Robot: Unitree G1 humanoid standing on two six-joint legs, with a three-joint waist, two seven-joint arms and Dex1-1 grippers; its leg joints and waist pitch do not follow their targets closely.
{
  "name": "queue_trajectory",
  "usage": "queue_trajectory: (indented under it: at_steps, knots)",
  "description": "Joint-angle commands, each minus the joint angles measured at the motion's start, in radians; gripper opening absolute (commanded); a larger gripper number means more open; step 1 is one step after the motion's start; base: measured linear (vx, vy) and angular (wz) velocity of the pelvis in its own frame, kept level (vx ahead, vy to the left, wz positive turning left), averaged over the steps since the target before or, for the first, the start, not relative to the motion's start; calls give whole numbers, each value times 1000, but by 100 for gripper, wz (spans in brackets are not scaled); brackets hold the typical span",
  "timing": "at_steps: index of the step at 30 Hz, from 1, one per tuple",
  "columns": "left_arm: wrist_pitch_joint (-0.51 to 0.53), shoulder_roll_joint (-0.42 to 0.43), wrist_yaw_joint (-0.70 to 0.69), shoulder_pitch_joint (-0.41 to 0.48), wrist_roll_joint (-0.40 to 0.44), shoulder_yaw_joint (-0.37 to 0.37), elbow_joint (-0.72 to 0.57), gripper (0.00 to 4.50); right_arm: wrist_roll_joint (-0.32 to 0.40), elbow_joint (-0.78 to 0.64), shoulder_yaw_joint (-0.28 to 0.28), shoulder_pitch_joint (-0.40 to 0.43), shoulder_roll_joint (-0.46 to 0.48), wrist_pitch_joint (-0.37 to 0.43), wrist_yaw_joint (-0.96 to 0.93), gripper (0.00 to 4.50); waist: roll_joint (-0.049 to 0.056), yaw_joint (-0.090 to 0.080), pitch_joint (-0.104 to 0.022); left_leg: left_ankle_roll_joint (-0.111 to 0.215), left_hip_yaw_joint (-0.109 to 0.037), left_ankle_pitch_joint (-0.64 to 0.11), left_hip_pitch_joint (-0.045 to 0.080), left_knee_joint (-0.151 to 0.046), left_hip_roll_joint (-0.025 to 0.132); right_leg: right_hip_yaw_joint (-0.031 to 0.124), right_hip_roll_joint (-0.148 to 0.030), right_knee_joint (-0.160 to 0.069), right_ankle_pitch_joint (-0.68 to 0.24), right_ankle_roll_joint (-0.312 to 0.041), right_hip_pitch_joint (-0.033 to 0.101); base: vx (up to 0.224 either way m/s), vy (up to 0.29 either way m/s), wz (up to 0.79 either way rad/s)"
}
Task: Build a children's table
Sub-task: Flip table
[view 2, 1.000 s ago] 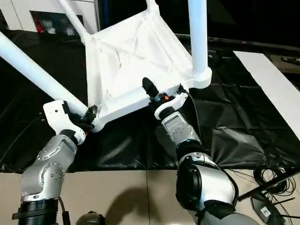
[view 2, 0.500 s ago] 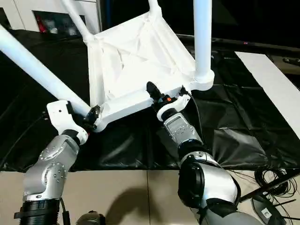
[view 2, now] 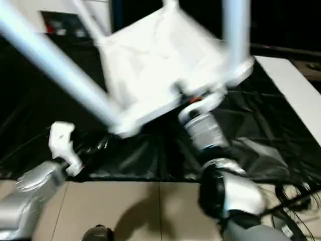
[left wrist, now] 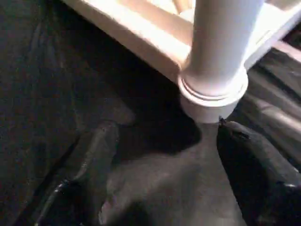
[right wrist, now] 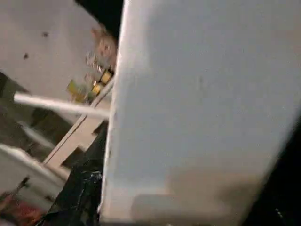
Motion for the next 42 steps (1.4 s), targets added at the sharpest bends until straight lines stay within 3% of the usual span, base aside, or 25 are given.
queue_trajectory:
  at_steps: [1,5,11,12,15,16,22,23,24,25,26,29,31,32,36,39,40,42]
  knots:
    - [-15,13,-35,-14,8,-65,-60,375,-28,-119,-9,-36,-54,-79,-22,198,11,-13,-80,-24,-6,-166,47,-70,29,22,-34,-49,-24,-205,32,0,0,0]
    - [-54,35,-69,-45,35,-120,-102,375,-128,-208,63,11,-81,-100,-50,197,7,-15,-81,-39,-5,-160,41,-69,25,25,-34,-50,-31,-174,35,0,0,0]
    - [-61,53,-119,-100,34,-160,-154,375,-205,-317,118,72,-88,-120,-141,196,2,-19,-81,-43,-5,-136,41,-66,22,25,-31,-48,-24,-160,35,0,0,0]
    - [-51,59,-128,-117,26,-170,-166,375,-224,-342,125,86,-84,-119,-169,196,17,-22,-80,-55,-4,-154,46,-67,21,25,-28,-54,-36,-153,29,0,0,0]
    - [-38,61,-132,-155,17,-181,-178,375,-276,-376,148,106,-79,-139,-210,195,13,-25,-80,-69,-5,-179,46,-68,22,25,-28,-52,-52,-150,29,0,0,0]
    - [-38,60,-129,-171,21,-182,-178,375,-292,-383,156,110,-77,-149,-223,195,18,-26,-80,-76,-6,-193,46,-68,21,26,-28,-52,-65,-147,29,0,0,0]
    - [-29,63,-113,-273,50,-191,-190,375,-404,-452,246,138,-62,-162,-294,195,8,-37,-79,-83,-9,-201,40,-69,18,26,-28,-53,-86,-128,35,0,0,0]
    - [-29,67,-101,-313,73,-192,-191,375,-431,-455,277,137,-55,-158,-296,195,0,-38,-78,-81,-8,-202,38,-68,18,27,-29,-56,-105,-123,35,0,0,0]
    - [-30,68,-92,-331,86,-193,-190,375,-443,-456,290,136,-53,-157,-298,195,2,-39,-78,-79,-8,-207,39,-68,18,28,-29,-56,-114,-120,34,0,0,0]
    - [-34,69,-81,-353,101,-191,-184,375,-452,-454,298,134,-51,-160,-300,195,-4,-41,-77,-76,-8,-207,39,-67,18,28,-29,-57,-126,-115,34,0,0,0]
    - [-40,71,-68,-374,118,-188,-176,375,-460,-452,304,131,-49,-165,-306,195,-4,-43,-76,-77,-8,-213,38,-67,18,28,-30,-59,-140,-113,33,0,0,0]
    - [-125,94,-39,-450,205,-191,-141,375,-484,-448,324,123,-45,-172,-322,195,-11,-52,-78,-67,-9,-199,36,-65,18,28,-29,-59,-136,-107,34,0,0,0]
    - [-181,112,-28,-494,255,-193,-124,375,-496,-447,338,120,-40,-173,-333,194,-7,-55,-78,-67,-10,-191,37,-65,19,28,-29,-57,-123,-106,33,0,0,0]
    - [-216,128,-14,-532,295,-195,-112,375,-500,-449,347,120,-30,-168,-333,194,-13,-56,-79,-67,-10,-187,36,-65,19,27,-28,-56,-114,-106,33,0,0,0]
    - [-361,194,35,-639,436,-206,-72,375,-534,-452,381,121,-11,-135,-358,193,-9,-58,-78,-82,-12,-207,42,-66,20,26,-28,-54,-118,-105,28,0,0,0]
    - [-469,206,59,-703,478,-197,-70,375,-564,-456,422,141,-5,-105,-348,193,-10,-57,-78,-96,-14,-225,43,-67,21,26,-30,-53,-122,-109,28,0,0,0]
    - [-505,210,64,-713,493,-199,-67,375,-575,-462,431,151,-2,-100,-351,249,-13,-57,-79,-99,-15,-227,41,-67,21,26,-31,-53,-119,-109,30,0,0,0]
    - [-576,217,90,-721,528,-199,-55,375,-582,-468,439,167,4,-86,-360,263,-12,-57,-79,-104,-15,-233,40,-67,21,26,-31,-51,-112,-109,30,0,0,0]
